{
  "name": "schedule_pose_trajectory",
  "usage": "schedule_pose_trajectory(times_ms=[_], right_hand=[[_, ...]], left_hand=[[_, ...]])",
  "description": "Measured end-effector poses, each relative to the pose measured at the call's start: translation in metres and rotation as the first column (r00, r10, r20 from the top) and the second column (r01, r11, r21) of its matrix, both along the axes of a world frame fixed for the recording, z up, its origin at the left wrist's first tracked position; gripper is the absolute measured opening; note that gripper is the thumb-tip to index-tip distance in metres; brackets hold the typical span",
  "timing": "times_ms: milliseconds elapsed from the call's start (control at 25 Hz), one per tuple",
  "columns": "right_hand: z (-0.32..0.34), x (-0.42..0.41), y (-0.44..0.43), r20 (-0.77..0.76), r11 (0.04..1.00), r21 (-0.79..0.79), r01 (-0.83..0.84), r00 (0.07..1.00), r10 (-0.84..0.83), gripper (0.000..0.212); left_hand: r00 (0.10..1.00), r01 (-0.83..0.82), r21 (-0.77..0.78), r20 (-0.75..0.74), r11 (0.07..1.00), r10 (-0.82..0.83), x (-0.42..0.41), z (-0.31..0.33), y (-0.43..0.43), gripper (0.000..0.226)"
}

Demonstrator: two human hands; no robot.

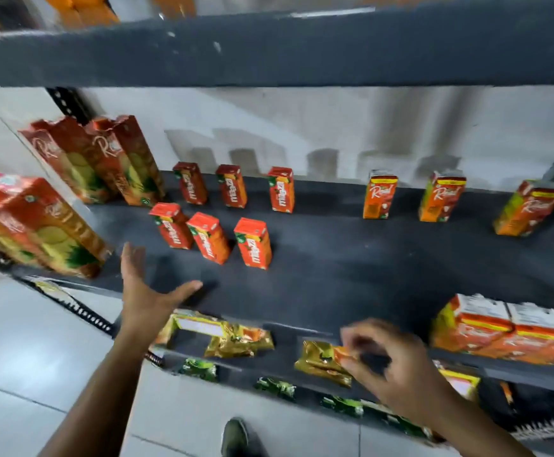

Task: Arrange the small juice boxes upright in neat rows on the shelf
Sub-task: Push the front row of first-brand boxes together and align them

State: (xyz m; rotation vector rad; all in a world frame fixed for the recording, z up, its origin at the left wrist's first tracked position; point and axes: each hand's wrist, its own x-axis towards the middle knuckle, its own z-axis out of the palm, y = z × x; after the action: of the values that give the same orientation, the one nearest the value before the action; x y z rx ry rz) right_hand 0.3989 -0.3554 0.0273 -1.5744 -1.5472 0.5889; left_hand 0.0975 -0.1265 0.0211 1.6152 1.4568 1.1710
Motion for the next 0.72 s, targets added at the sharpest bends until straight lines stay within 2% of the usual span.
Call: schedule_pose_trajectory(times_ms=[80, 120, 240, 280, 360, 440, 600, 720], right_hand=[[0.01, -0.022, 0.061, -0.104, 0.999, -0.012, 0.043, 0.994, -0.044, 0.052], [0.011, -0.03, 0.092, -0.148, 0.997, -0.051, 0.06, 0.987, -0.067, 0.066], [0.011, -0.041, 0.167, -0.165, 0.975, -0.208, 0.076, 0.98, -0.112, 0.095], [0.01, -0.046, 0.186, -0.134, 0.967, -0.242, 0.083, 0.984, -0.118, 0.094], [0.01, -0.061, 0.21, -0.081, 0.945, -0.306, 0.116, 0.986, -0.147, 0.069], [0.003, -0.071, 0.223, -0.103, 0.93, -0.34, 0.141, 0.977, -0.186, 0.048], [-0.01, -0.085, 0.236, -0.191, 0.93, -0.321, 0.177, 0.95, -0.247, 0.05], [-0.014, -0.098, 0.242, -0.164, 0.921, -0.321, 0.219, 0.945, -0.282, 0.047]], left_hand=[[0.997, 0.06, -0.073, -0.044, 0.996, -0.063, -0.015, 0.008, 0.058, 0.126], [0.986, 0.144, -0.09, -0.067, 0.985, -0.15, -0.02, 0.009, 0.084, 0.122], [0.909, 0.356, -0.153, -0.174, 0.922, -0.38, -0.018, 0.013, 0.13, 0.092], [0.889, 0.382, -0.169, -0.203, 0.909, -0.411, -0.016, 0.016, 0.137, 0.078], [0.872, 0.41, -0.213, -0.192, 0.887, -0.45, -0.017, 0.017, 0.149, 0.057], [0.857, 0.462, -0.236, -0.129, 0.855, -0.499, -0.019, 0.01, 0.159, 0.055], [0.785, 0.575, -0.278, -0.076, 0.769, -0.614, -0.013, 0.009, 0.164, 0.055], [0.692, 0.678, -0.316, -0.03, 0.664, -0.721, 0.001, 0.008, 0.165, 0.063]])
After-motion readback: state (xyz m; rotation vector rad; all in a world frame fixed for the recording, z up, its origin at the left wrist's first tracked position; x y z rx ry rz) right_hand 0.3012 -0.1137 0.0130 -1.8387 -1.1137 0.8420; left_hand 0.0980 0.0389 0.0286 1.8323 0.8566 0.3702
